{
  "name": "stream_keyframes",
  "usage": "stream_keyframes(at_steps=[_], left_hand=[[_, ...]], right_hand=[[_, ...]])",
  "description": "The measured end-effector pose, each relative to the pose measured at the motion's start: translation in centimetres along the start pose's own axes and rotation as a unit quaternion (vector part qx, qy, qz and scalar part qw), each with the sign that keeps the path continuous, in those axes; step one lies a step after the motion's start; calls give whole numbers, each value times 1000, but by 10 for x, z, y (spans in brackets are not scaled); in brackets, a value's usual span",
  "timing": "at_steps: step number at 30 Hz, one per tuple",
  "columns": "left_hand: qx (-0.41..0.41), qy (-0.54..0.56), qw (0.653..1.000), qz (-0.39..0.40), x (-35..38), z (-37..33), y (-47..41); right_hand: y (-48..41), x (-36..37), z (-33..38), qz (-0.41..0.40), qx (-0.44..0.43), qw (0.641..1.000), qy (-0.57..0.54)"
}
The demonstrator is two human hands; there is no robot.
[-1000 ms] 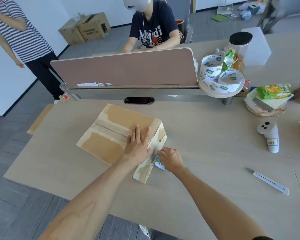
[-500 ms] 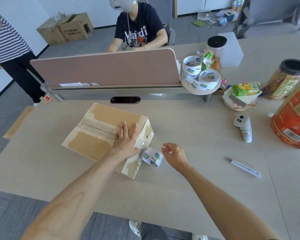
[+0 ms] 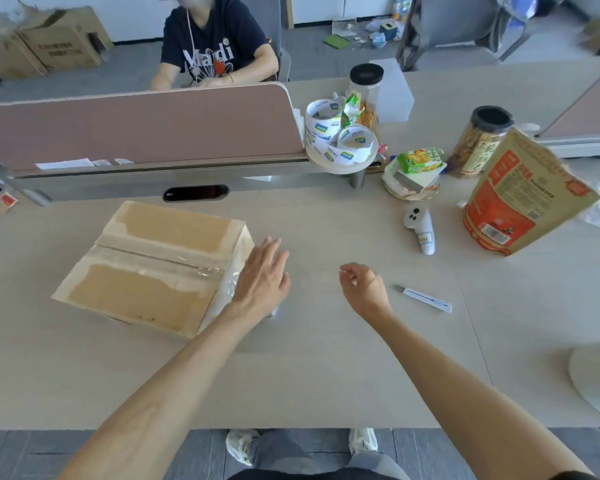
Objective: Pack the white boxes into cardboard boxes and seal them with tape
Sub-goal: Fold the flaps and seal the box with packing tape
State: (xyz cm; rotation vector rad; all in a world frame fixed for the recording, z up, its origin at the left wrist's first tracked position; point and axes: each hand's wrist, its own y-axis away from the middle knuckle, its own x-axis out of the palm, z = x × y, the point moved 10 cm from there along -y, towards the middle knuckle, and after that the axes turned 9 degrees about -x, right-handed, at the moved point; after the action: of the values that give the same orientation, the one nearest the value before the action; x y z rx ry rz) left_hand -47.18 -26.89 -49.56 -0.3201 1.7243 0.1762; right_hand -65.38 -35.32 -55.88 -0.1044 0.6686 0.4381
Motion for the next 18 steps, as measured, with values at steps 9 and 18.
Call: stream_keyframes(at_steps=[9, 18], left_hand=[[21, 72, 972, 223, 84, -95, 21], [-56, 110, 989, 77, 3, 4, 25]], right_hand=[[28, -78, -134, 131, 49, 913, 383], [23, -2, -94, 131, 40, 976, 170]])
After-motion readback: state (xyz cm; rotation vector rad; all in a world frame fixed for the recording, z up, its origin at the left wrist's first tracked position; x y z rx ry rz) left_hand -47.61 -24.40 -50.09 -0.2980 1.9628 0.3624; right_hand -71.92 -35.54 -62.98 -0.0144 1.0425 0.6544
